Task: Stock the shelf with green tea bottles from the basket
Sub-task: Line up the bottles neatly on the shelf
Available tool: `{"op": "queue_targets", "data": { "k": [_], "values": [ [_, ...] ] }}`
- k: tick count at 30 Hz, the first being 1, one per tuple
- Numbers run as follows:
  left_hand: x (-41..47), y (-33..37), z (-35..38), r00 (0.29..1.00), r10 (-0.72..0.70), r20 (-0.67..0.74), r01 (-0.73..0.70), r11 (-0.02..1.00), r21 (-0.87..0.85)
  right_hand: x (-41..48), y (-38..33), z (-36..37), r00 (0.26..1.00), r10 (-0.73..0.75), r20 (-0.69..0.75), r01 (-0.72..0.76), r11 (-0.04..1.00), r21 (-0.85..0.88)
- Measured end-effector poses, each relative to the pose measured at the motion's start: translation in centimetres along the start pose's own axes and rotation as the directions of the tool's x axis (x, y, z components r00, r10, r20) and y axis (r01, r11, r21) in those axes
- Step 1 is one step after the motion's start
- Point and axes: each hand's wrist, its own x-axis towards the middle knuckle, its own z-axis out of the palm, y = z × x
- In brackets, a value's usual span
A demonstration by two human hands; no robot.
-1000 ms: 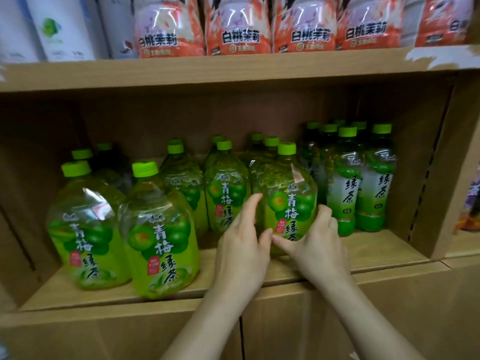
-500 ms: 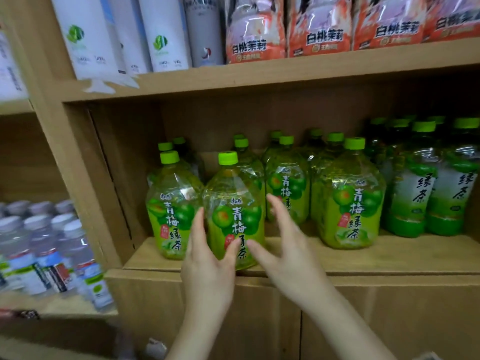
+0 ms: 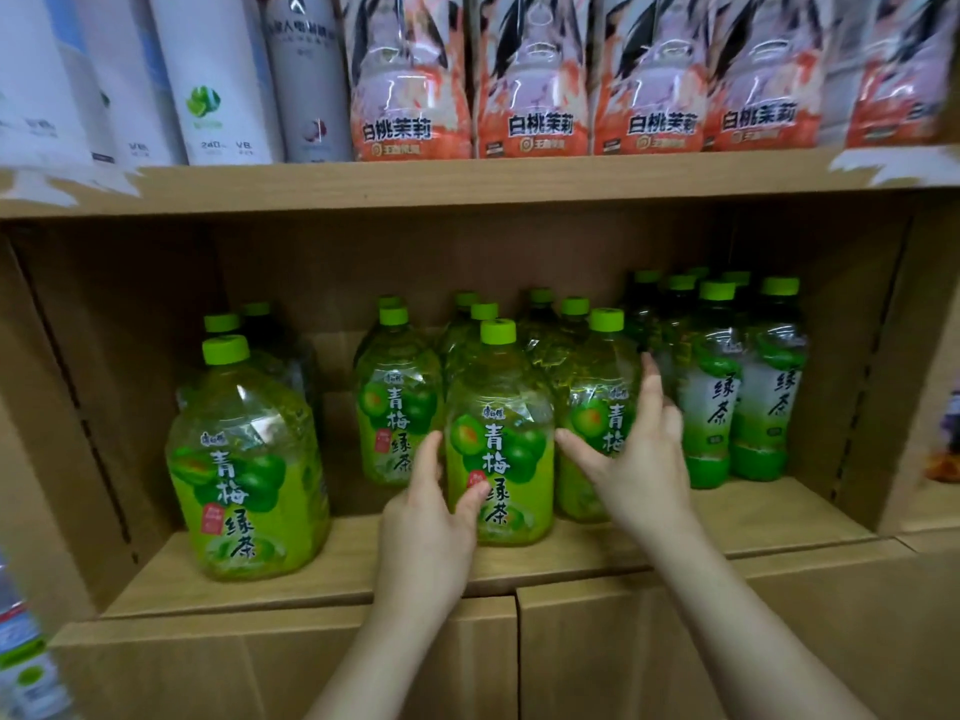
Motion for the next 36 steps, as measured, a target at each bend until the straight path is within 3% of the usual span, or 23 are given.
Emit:
{"op": "queue_targets", "data": {
  "k": [5, 13, 20, 24, 27, 29, 31, 33, 36],
  "values": [
    [0.4, 0.3, 0.3, 0.999, 0.049, 0.009, -0.049, 0.986, 0.159, 0.2, 0.4, -0.5, 0.996, -0.006, 0.086, 0.000, 0.997, 0.077],
    [0.5, 1.5, 0.8, 0.994, 0.102, -0.031, -0.080, 0.911, 0.405, -0.8, -0.6, 0.8, 0.999, 0.013, 0.048, -0.005, 0.988, -0.157],
    [0.4, 0.8, -0.6, 0.997, 0.072, 0.031, -0.078, 0.942, 0.327, -0.5, -0.1, -0.1, 0.995, -0.014, 0.095, 0.033, 0.980, -0.199],
    [-2.0, 0.7, -3.9, 0.965, 0.235, -0.116, -0.194, 0.938, 0.286, -0.4, 0.1, -1.3, 0.985, 0.004, 0.174, 0.035, 0.975, -0.220],
    [-2.5, 0.1, -7.7, 0.901, 0.277, -0.334, -0.170, 0.933, 0.318, -1.8, -1.2, -1.5, 0.991, -0.132, 0.031, 0.135, 0.946, -0.295],
    [-2.2, -0.9, -10.0, 0.856, 0.250, -0.452, -0.097, 0.938, 0.333, -3.2, -2.6, -0.9, 0.946, -0.319, -0.060, 0.296, 0.922, -0.249],
    [-1.5, -2.2, -11.6, 0.846, 0.169, -0.506, -0.005, 0.951, 0.309, -4.3, -3.7, 0.2, 0.898, -0.441, 0.000, 0.431, 0.877, -0.211],
    [-0.6, -3.6, -12.6, 0.880, 0.026, -0.474, 0.086, 0.973, 0.214, -4.8, -4.6, 1.6, 0.866, -0.490, 0.097, 0.498, 0.836, -0.229],
    [0.9, -4.9, -12.6, 0.919, -0.223, -0.325, 0.231, 0.973, -0.014, -5.1, -5.0, 2.8, 0.882, -0.428, 0.197, 0.469, 0.836, -0.283]
  ]
}}
